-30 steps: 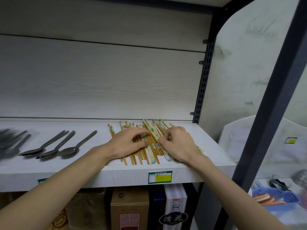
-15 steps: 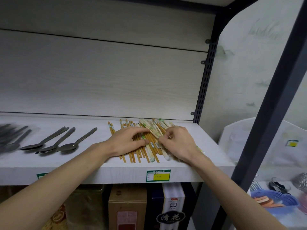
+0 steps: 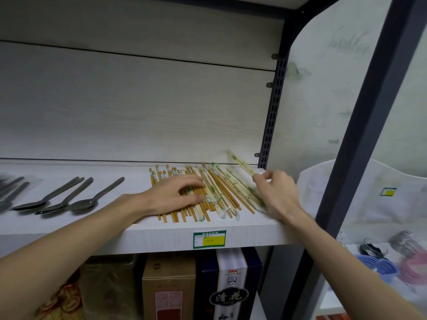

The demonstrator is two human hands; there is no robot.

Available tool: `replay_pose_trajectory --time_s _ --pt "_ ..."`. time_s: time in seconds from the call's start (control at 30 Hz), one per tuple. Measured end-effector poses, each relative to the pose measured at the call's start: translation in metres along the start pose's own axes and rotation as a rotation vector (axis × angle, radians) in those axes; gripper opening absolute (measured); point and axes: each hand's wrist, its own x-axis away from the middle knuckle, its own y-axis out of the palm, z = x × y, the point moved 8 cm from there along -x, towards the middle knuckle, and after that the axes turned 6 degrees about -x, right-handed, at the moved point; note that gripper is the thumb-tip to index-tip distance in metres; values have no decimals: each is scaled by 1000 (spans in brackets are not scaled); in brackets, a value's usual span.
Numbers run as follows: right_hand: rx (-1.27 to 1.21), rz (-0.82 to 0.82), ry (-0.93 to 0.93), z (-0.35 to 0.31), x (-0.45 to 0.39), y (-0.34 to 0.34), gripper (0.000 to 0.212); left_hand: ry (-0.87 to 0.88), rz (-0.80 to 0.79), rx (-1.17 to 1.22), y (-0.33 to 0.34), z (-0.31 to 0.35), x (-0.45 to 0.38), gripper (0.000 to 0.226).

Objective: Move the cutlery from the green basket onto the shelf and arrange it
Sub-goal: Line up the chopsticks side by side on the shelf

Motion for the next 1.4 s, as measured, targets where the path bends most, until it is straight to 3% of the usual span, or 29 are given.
replay_pose_trajectory --time_s 0.23,0.43,0.6,0.73,0.83,0.93,1.13,1.4 --pt "287 -28 -21 3 0 9 35 50 6 12 2 6 1 48" --pt "244 -195 -114 -4 2 24 46 50 35 8 2 4 2 46" --pt "302 -207 -159 -9 4 27 47 9 69 13 0 -3 4 60" --pt "256 -104 -347 -42 14 21 49 -13 123 22 -6 -6 3 49" --pt "171 -207 -411 -66 23 41 28 -26 187 14 -13 -11 4 35" --pt "196 -283 -410 -75 32 63 37 -48 215 -19 -17 -18 8 29" --pt "232 -329 -382 -70 33 72 32 -81 131 -49 -10 -20 8 48" --pt "257 -409 -366 -69 34 79 34 -123 105 -53 -10 -22 11 56"
